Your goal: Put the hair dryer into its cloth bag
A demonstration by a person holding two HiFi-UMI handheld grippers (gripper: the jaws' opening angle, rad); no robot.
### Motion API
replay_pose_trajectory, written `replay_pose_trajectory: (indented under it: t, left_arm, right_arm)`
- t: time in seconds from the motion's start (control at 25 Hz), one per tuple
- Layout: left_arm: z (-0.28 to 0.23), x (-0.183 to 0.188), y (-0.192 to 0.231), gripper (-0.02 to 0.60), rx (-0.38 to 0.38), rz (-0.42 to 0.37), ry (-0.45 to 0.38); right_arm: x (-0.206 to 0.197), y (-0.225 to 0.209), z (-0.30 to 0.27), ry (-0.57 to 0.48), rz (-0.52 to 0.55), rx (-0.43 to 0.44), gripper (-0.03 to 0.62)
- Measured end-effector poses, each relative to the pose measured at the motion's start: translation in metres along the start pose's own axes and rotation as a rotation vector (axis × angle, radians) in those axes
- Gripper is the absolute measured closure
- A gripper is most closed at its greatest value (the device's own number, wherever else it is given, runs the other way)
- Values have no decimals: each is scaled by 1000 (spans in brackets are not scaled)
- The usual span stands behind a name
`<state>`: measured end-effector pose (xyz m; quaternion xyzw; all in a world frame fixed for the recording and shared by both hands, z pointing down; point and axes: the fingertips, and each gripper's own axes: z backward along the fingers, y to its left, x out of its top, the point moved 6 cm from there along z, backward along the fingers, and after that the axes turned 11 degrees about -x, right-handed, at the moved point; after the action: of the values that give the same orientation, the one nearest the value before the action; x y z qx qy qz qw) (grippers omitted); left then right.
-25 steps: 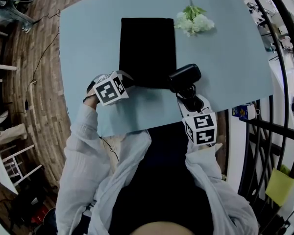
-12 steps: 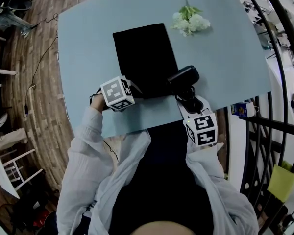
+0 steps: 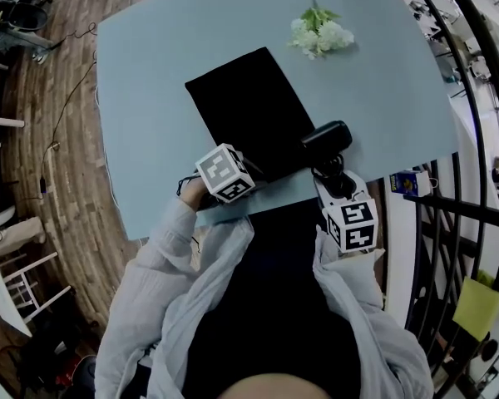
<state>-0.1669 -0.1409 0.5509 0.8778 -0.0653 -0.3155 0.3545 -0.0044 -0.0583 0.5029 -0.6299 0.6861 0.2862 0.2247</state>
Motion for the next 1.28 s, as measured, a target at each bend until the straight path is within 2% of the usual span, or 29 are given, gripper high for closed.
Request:
replay_pose_trajectory:
  t: [0.16,0.28,0.68,0.88,1.08,1.28]
  left_arm:
    - [3,-2,-3,545,88,-26,-20]
    - [5,-6,-3,545,121,-39,-26]
    - [6,-7,-7,543,111,-62,-21]
    - [10,-4,-8,545,133,-68,-31]
    - [22,5,-10,549,155,-41,-127]
    - [42,12,-12,551,189,-23,-294]
  right_arm:
    - [-8,-4,4,10,-4,-4,399]
    - [-11,-1,6,15,-1,-7,399]
    - [-15,2,11,8,-10,-12,399]
    - [-16,0,15,9,-10,-14,399]
    - [-20,1,21,9,26,29,399]
    - [-23,11,29,2,126,135,399]
